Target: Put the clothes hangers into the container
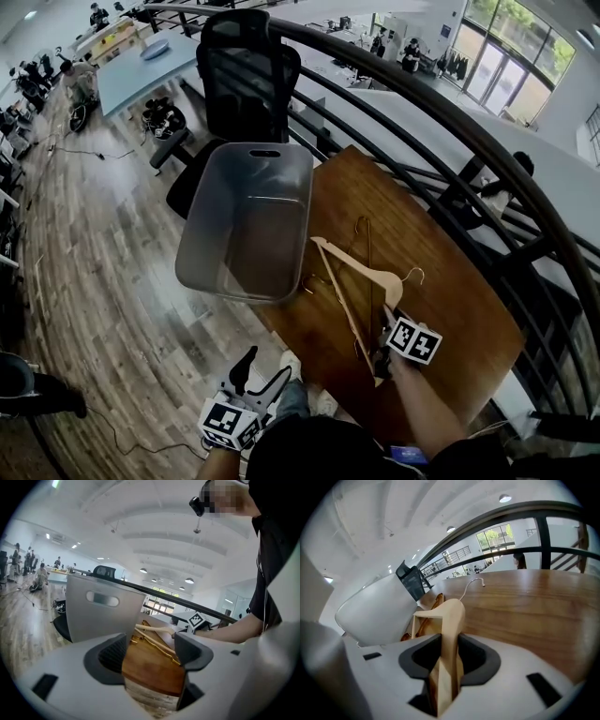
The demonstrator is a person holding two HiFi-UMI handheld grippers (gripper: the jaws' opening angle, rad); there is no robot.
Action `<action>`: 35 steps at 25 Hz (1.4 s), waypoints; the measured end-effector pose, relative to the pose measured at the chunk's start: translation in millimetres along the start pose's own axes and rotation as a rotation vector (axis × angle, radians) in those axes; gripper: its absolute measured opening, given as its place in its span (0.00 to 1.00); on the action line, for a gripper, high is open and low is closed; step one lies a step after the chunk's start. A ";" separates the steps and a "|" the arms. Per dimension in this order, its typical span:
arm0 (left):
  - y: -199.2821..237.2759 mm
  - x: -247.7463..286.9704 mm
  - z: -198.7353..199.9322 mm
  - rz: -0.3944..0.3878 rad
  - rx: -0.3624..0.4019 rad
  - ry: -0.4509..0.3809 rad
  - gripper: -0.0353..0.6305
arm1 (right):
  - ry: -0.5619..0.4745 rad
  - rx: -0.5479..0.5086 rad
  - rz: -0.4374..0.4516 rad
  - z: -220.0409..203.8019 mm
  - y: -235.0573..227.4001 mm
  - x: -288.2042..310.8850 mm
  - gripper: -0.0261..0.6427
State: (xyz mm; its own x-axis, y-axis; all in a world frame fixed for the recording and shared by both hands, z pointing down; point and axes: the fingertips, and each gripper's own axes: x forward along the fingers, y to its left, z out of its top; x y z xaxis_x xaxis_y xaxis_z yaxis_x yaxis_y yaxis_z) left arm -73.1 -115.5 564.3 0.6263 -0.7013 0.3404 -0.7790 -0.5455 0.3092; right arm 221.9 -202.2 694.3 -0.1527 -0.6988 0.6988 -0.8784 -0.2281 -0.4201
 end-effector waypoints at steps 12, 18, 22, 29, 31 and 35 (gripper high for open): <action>-27.8 6.9 1.1 -0.072 0.019 0.004 0.54 | -0.094 0.273 0.332 19.9 28.8 -35.9 0.12; -33.9 5.9 1.4 -0.078 0.025 0.007 0.54 | -0.121 0.342 0.419 26.6 42.7 -46.6 0.11; -39.7 9.2 1.7 -0.094 0.026 0.007 0.54 | -0.130 0.368 0.453 26.7 45.6 -55.4 0.11; -50.9 18.7 5.7 -0.120 0.048 -0.003 0.54 | -0.204 0.428 0.524 45.4 40.2 -83.4 0.11; -53.4 20.7 11.1 -0.124 0.059 -0.011 0.54 | -0.227 0.423 0.532 55.3 40.1 -94.8 0.11; -58.0 23.3 23.9 -0.137 0.082 -0.024 0.54 | -0.280 0.436 0.572 80.4 46.8 -119.1 0.11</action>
State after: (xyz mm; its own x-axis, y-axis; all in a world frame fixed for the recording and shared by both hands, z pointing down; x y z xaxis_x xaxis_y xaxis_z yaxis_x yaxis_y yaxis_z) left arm -14.1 -111.1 533.1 0.7268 -0.6279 0.2783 -0.6867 -0.6719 0.2774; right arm 235.4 -184.1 544.9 -0.3583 -0.9204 0.1563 -0.4307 0.0145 -0.9024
